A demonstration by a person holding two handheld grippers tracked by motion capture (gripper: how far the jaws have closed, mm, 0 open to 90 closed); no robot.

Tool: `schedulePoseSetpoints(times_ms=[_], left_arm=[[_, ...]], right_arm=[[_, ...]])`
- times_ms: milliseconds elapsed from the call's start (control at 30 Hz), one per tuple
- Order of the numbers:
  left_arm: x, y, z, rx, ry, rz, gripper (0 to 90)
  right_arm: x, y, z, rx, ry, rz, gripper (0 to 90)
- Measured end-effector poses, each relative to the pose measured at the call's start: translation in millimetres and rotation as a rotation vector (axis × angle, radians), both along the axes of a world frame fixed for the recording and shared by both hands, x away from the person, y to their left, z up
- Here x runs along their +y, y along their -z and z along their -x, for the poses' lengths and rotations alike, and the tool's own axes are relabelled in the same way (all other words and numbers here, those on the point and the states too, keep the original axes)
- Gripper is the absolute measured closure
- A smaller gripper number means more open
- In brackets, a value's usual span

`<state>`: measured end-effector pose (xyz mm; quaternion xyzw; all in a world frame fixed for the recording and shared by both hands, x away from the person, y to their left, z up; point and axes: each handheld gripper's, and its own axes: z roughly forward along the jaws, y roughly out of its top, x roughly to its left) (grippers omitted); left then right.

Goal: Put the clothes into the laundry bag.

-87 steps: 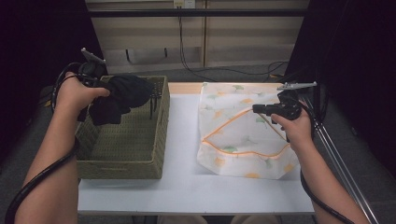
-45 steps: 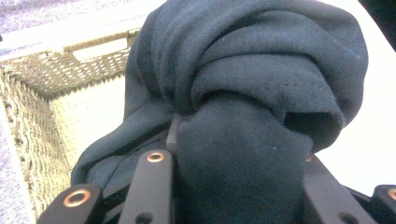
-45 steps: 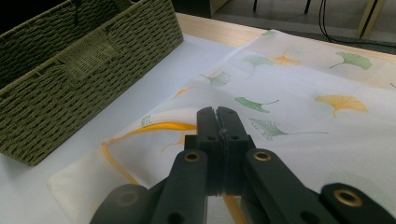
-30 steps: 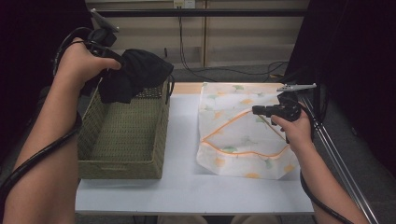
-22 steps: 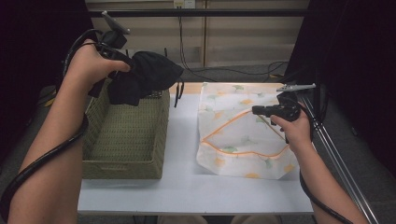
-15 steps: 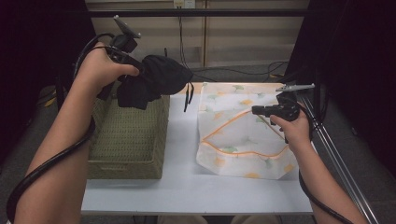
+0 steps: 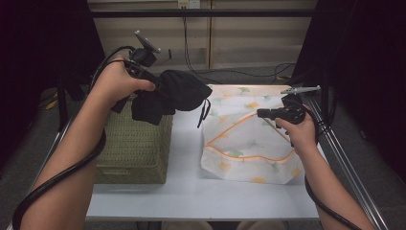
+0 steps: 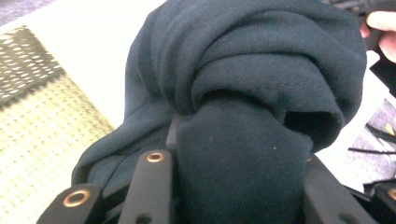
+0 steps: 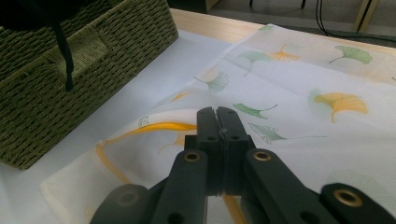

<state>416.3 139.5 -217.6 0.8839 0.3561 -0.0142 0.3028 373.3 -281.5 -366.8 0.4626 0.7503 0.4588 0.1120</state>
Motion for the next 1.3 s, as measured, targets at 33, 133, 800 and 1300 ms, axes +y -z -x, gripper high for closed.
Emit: schedulePoseSetpoints(times_ms=[33,133,800,1300], left_arm=[[-2.6,1.3,1.8,0.005,0.009,0.000,66.6],[-5.6,4.8,3.1,0.018,0.036,0.006,66.5],[-31.4,17.3,21.9,0.022,0.118,0.029,66.5],[-49.1,30.0,28.1,0.033,0.230,0.005,66.5]], right_arm=[[0.4,-0.1,-0.4,-0.001,-0.002,0.001,89.7],[2.0,-0.6,-0.9,0.000,-0.003,-0.002,89.6],[7.6,0.9,-2.0,-0.002,0.002,-0.006,89.6],[16.3,-1.0,-2.8,-0.005,-0.008,-0.005,89.6]])
